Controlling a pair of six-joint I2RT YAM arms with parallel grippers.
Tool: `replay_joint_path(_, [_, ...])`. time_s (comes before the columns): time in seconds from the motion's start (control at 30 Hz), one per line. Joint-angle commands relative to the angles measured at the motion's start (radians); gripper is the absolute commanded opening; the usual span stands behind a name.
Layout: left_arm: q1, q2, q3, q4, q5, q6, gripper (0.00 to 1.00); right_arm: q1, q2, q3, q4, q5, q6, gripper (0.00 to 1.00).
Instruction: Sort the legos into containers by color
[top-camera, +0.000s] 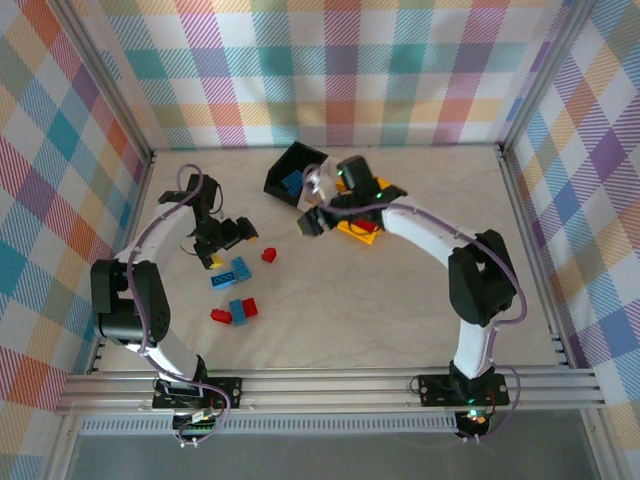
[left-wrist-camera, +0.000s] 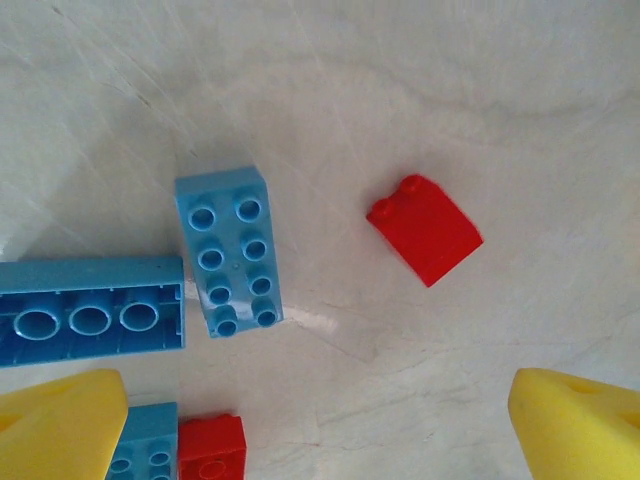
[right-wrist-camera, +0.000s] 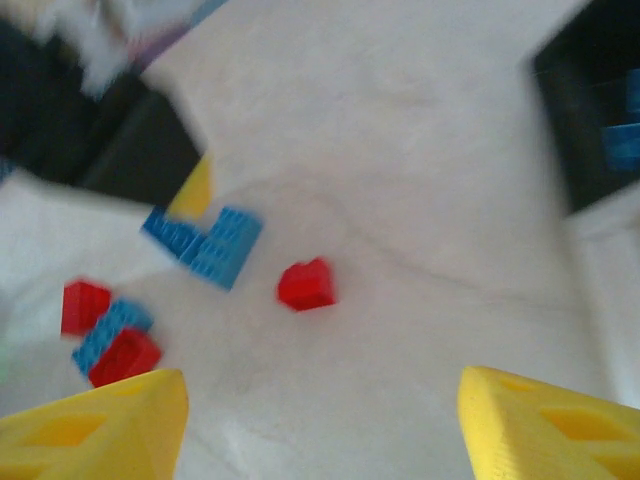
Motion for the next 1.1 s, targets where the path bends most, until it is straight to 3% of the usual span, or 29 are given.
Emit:
replay_joint_path(0.0, [0.007,-0.094,-0.027,0.014,0.000,-0.056,0.98,0.044,0.056,-0.062,0.104,-0.038,-0.182,0.74])
replay_joint_path(0.43, [0.051,-0.274,-0.234,-0.006,0.018,-0.048,0.99,0.159,0.316,0.094,0.101,0.070,-0.318,0.77])
replay_joint_path(0.87, [0.068,-0.217,-0.197,-0.032,0.050,0.006,0.99,0.199,0.459,0.329,-0.080,0.168,-0.328,0.74])
replay_joint_path(1.07, [0.070,-0.221,-0.186,-0.083,-0.004,0.018,0.99,0.211,0.506,0.409,-0.131,0.192,-0.339,0.72])
